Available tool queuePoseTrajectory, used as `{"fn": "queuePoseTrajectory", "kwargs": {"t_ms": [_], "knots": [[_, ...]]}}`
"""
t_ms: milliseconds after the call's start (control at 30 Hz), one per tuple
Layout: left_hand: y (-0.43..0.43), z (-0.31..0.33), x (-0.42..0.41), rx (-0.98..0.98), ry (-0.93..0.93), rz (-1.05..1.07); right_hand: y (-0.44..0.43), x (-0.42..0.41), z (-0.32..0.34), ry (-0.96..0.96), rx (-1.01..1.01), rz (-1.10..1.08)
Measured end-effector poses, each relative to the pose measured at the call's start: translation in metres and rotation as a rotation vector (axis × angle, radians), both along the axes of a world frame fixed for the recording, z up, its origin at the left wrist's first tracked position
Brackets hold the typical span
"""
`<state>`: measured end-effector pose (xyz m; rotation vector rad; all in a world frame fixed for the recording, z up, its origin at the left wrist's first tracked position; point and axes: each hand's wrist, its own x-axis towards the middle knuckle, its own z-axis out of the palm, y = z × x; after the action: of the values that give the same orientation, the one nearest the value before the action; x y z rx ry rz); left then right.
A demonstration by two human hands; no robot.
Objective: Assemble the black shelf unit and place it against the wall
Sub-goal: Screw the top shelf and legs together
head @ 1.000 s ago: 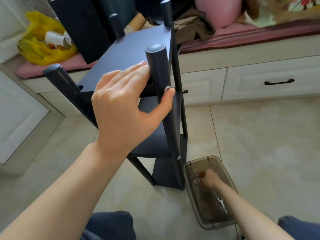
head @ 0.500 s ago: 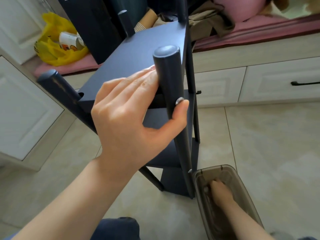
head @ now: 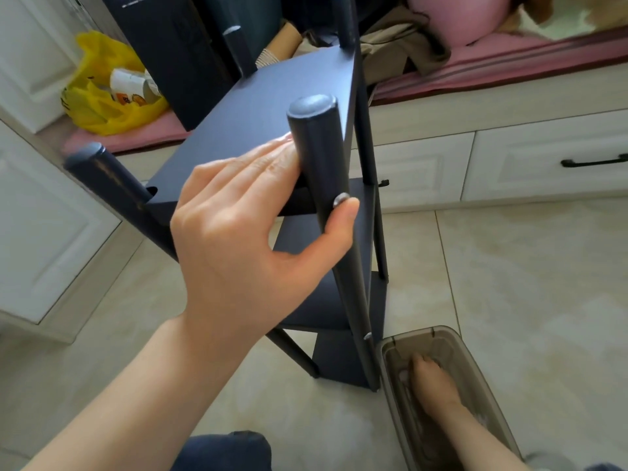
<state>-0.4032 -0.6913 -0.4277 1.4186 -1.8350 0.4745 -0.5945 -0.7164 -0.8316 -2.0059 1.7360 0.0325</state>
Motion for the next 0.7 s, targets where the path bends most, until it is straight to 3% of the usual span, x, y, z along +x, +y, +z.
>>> {"fn": "queuePoseTrajectory", "kwargs": {"t_ms": [133,300,567,700], "knots": [[-0.001,0.007,-0.003,-0.158,-0.049,-0.106,-0.001,-0.003,0.017,-0.049,-0.055,-0.018],[-0.001,0.009,-0.006,-0.176,-0.069,-0.1,-0.01,-0.002,0.066,-0.262,-0.169,-0.177],[0.0,0.015,-0.005,-0.143,-0.056,-0.079,-0.02,0.027,0.233,-0.992,-0.553,-0.429],[0.002,0.018,-0.004,-0.119,-0.037,-0.063,-0.002,0.052,0.309,-1.358,-0.577,-0.4]]}}
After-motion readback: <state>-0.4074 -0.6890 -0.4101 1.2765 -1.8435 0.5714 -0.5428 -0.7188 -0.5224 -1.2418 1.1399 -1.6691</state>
